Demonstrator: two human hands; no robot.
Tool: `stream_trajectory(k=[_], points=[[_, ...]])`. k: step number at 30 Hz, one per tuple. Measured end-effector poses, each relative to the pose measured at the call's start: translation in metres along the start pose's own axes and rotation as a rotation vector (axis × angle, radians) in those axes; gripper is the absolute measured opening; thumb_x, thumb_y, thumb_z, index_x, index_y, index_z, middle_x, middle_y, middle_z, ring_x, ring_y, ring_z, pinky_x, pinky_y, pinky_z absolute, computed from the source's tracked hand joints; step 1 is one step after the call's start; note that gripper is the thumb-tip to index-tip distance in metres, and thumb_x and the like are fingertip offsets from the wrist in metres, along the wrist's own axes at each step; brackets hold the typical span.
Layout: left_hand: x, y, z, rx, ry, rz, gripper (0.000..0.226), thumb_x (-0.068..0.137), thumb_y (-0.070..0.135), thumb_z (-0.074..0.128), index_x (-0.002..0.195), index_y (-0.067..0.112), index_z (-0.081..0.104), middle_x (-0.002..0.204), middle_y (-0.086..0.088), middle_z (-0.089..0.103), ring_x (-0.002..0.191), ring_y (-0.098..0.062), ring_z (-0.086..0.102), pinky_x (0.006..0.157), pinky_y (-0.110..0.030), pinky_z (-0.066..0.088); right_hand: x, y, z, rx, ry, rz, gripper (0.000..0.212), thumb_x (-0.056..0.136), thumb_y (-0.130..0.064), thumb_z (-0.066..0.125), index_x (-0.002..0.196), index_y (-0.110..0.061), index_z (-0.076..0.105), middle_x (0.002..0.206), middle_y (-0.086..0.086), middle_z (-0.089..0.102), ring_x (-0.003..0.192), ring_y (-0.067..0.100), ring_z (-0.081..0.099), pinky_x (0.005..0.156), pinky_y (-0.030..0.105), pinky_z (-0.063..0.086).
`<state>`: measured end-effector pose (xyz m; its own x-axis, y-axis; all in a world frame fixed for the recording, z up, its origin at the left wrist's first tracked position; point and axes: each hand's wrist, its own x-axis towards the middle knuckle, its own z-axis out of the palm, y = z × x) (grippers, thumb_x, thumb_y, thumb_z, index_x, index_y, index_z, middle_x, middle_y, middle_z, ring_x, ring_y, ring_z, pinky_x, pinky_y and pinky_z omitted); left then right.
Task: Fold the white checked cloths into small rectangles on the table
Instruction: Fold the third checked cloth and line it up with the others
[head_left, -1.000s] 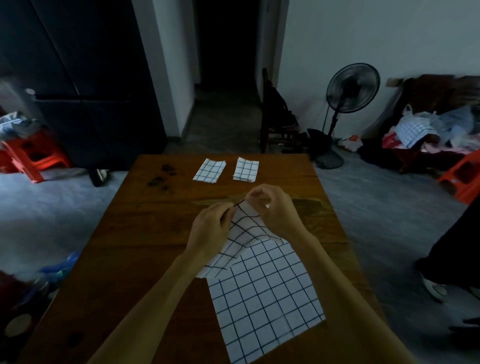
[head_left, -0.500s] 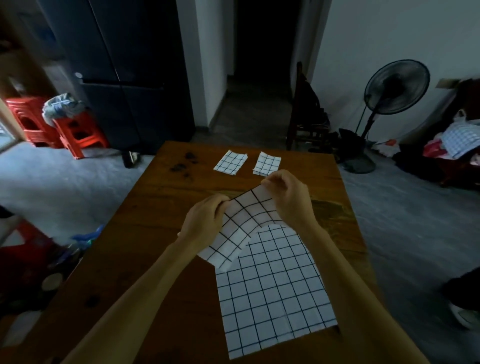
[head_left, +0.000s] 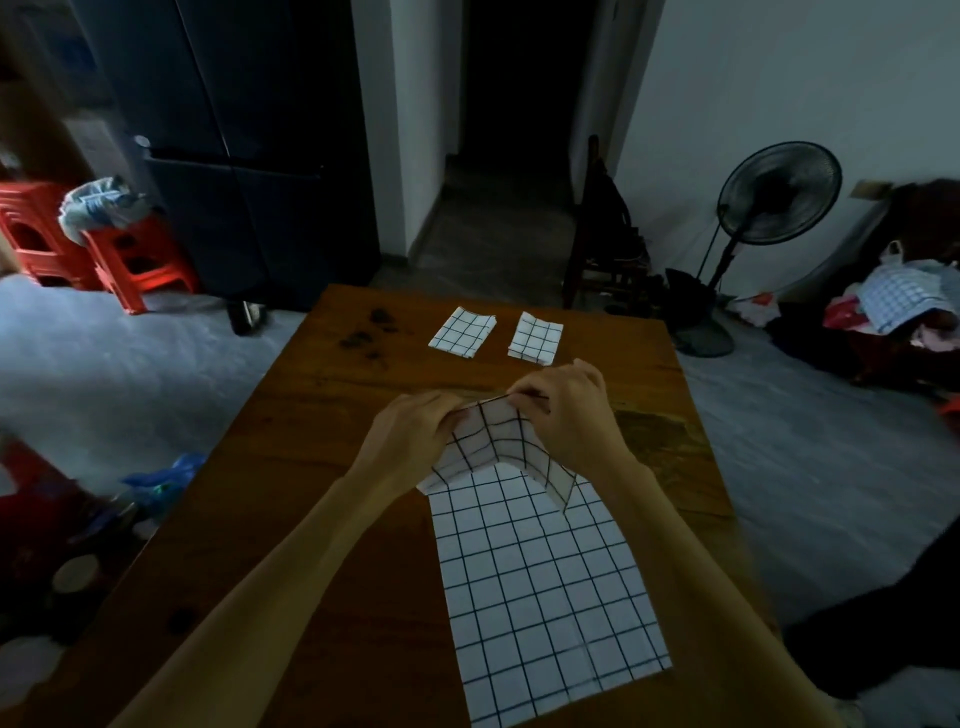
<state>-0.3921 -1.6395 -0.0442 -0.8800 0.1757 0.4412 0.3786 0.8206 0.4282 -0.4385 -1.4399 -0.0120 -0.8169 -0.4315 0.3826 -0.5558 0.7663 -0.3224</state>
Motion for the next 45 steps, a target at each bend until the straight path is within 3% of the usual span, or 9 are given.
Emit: stream_trajectory(k=[5,9,14,19,22,27,34,39,45], points=[[-0.006,-0.029,-0.014,-0.028,-0.076,-0.104,0.017,0.094,0.02,0.052,0.103,0.014,0.065,0.094,0.002,0.066,0.08,-0.002,0.055,0.076,-0.015,0.043,-0.003,0.01,-0.006,0.108,-0.106,0.039,0.012,0.092,-0.029,0.059,0.097,-0.025,0.068,0.085,-0.019,0.062,0.077,-0.004,0.057,0.083,0.029,0.053],[-0.003,-0.038,-0.018,-0.055,-0.107,-0.124,0.02,0.094,0.023,0.052,0.104,0.013,0.066,0.095,-0.003,0.069,0.081,-0.01,0.062,0.075,-0.023,0.049,-0.005,0.01,-0.01,0.167,-0.136,0.1,0.013,0.092,-0.028,0.06,0.099,-0.02,0.067,0.09,-0.012,0.065,0.074,-0.008,0.055,0.067,0.01,0.044],[-0.003,-0.045,-0.012,-0.039,-0.154,-0.186,0.01,0.095,0.026,0.05,0.096,0.024,0.06,0.084,0.002,0.064,0.07,-0.01,0.058,0.066,-0.033,0.053,-0.008,0.009,-0.013,0.285,-0.022,0.179,0.024,0.09,-0.018,0.062,0.114,-0.014,0.063,0.099,-0.011,0.059,0.082,-0.004,0.055,0.072,0.011,0.044],[0.018,-0.006,0.001,-0.131,-0.13,-0.099,0.045,0.089,0.035,0.06,0.129,0.02,0.048,0.114,0.014,0.054,0.102,-0.003,0.049,0.094,-0.027,0.04,-0.002,-0.01,-0.007,0.365,0.03,0.082,0.031,0.09,-0.013,0.062,0.121,-0.013,0.058,0.09,-0.007,0.062,0.075,0.0,0.059,0.067,0.019,0.051],[0.033,0.014,0.009,-0.16,-0.138,0.026,0.017,0.092,0.025,0.056,0.106,0.014,0.059,0.089,0.005,0.064,0.076,-0.005,0.058,0.072,-0.026,0.05,0.005,-0.018,-0.006,0.419,0.04,0.033,0.038,0.09,-0.013,0.063,0.127,-0.011,0.054,0.092,-0.001,0.066,0.081,0.008,0.064,0.074,0.028,0.057],[0.039,0.011,0.006,-0.419,-0.095,-0.148,0.01,0.093,0.02,0.054,0.093,0.017,0.064,0.078,0.004,0.063,0.067,-0.006,0.059,0.058,-0.019,0.049,-0.002,-0.003,-0.019,0.54,-0.002,0.247,0.062,0.087,-0.029,0.068,0.14,-0.021,0.039,0.109,-0.009,0.06,0.094,0.004,0.061,0.076,0.019,0.052],[0.035,-0.005,0.004,-0.581,-0.055,-0.292,0.008,0.092,0.024,0.056,0.095,0.023,0.063,0.082,0.001,0.068,0.063,-0.005,0.062,0.057,-0.019,0.05,-0.017,0.019,-0.014,0.422,-0.017,0.316,0.007,0.091,-0.029,0.062,0.085,-0.026,0.063,0.069,-0.011,0.059,0.054,-0.002,0.051,0.049,0.014,0.037],[0.037,0.003,0.002,-0.632,-0.017,-0.28,0.023,0.088,0.026,0.061,0.11,0.018,0.059,0.102,0.007,0.064,0.091,-0.003,0.063,0.07,-0.021,0.054,-0.011,0.017,-0.013,0.413,0.015,0.28,0.003,0.087,-0.021,0.068,0.09,-0.022,0.068,0.079,-0.01,0.065,0.069,0.004,0.06,0.063,0.019,0.05],[0.044,0.005,-0.009,-0.549,0.082,-0.196,0.012,0.089,0.017,0.06,0.1,0.021,0.063,0.095,0.018,0.061,0.089,0.011,0.058,0.073,-0.006,0.047,-0.008,0.015,-0.016,0.473,0.047,0.298,0.023,0.084,-0.017,0.07,0.107,-0.02,0.065,0.095,-0.012,0.066,0.085,-0.001,0.062,0.076,0.017,0.054]])
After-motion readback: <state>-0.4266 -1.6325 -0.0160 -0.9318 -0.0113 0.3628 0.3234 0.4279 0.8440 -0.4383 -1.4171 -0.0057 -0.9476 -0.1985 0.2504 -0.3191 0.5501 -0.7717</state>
